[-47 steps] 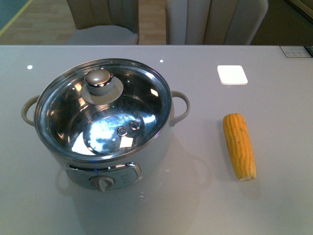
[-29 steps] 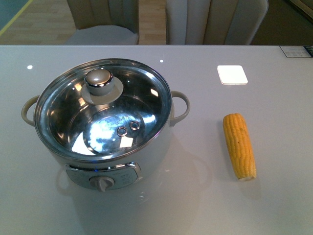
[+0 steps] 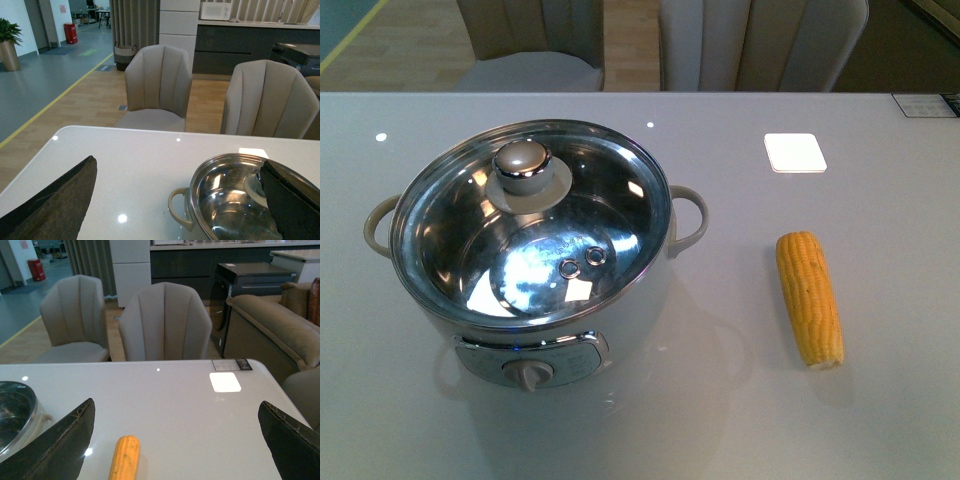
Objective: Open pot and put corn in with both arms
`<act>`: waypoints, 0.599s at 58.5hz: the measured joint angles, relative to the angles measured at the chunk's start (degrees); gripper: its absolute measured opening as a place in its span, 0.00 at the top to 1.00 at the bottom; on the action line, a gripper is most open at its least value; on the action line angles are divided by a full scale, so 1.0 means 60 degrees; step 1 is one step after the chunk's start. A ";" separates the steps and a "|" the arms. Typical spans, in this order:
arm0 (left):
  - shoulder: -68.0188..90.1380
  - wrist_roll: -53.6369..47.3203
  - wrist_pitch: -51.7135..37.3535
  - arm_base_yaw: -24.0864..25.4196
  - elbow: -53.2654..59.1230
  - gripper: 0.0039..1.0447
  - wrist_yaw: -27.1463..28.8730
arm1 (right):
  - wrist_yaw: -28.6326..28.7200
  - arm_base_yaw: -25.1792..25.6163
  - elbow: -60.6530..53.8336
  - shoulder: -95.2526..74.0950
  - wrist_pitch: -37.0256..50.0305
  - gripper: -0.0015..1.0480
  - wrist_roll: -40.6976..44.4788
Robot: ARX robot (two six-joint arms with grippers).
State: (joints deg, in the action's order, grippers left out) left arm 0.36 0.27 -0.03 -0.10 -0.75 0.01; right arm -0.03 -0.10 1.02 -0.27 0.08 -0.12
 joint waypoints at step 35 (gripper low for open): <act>0.5672 0.1785 0.0397 -0.0980 -0.2291 0.07 0.1348 | -0.0004 0.0000 0.0000 0.0000 0.0000 0.08 0.0000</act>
State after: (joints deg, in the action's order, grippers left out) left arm 34.39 10.98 2.35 -5.98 -14.50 8.10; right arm -0.05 -0.10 1.02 -0.27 0.08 -0.12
